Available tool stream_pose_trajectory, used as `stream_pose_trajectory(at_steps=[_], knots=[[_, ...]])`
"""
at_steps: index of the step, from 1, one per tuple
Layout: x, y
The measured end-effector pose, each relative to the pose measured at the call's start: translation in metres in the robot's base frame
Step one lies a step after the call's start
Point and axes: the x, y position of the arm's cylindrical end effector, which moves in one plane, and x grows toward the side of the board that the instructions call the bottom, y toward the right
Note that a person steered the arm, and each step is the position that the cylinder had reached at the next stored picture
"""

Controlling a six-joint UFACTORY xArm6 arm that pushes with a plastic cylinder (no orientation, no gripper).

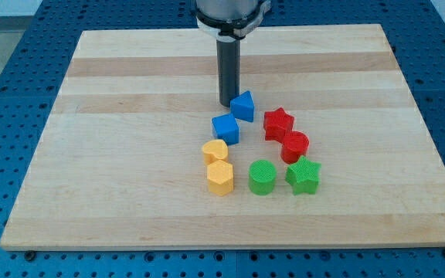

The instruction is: Adjust blue triangle close to blue cube

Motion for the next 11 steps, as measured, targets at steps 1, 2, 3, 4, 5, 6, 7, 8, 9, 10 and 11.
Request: stream_pose_trajectory(at_steps=[1,2,3,4,5,6,7,8,9,10,11], knots=[[0.000,0.001],[0.000,0.001],[0.000,0.001],[0.004,-0.002],[0.013,-0.010],[0.021,-0.010],[0.026,-0.010],[0.028,-0.013],[0.009,-0.043],[-0.037,-0.065],[-0.075,-0.070]])
